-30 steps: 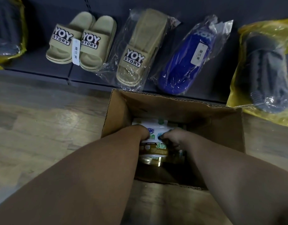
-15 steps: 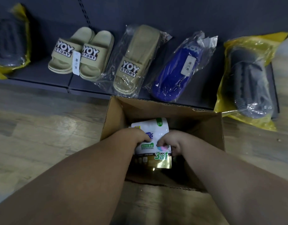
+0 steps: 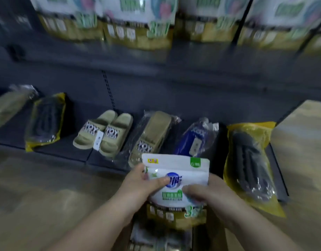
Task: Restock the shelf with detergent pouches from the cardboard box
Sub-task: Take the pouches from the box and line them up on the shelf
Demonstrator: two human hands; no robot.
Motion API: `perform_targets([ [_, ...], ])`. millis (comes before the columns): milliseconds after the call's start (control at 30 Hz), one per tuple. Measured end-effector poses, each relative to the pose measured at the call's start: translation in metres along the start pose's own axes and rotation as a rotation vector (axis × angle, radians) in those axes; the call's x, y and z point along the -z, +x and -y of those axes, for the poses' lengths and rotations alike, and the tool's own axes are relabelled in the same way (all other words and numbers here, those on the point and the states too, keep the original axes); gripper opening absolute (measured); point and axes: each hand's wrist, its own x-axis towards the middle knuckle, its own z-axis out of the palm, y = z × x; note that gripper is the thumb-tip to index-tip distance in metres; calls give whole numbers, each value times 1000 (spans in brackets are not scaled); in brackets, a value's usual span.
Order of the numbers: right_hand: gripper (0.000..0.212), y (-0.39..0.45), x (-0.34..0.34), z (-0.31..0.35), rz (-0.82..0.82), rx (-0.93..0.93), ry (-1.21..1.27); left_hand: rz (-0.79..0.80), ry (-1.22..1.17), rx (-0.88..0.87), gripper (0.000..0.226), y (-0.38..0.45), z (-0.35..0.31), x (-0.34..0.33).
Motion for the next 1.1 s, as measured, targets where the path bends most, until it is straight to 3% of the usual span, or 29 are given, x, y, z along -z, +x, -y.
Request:
perform_targets([
  [133, 37, -22, 13, 67, -24, 241, 79, -33, -55, -334, 33, -26, -85, -13],
  [300, 39, -55, 43, 161, -178, 649, 61, 42, -52, -733, 42, -44, -202, -32],
  [433, 36, -55, 74, 219, -243, 836, 68, 19, -27, -936, 31, -42, -269, -54],
  [600, 26, -30, 104, 257, -347, 922, 44, -83, 40, -961, 31, -13, -303, -77],
  [767, 24, 10, 116, 238, -364, 839, -5, -349, 207, -830, 34, 22, -264, -75],
  [1100, 41, 21, 114, 233, -281, 872, -136, -454, 160, -901, 25, 34, -237, -71],
])
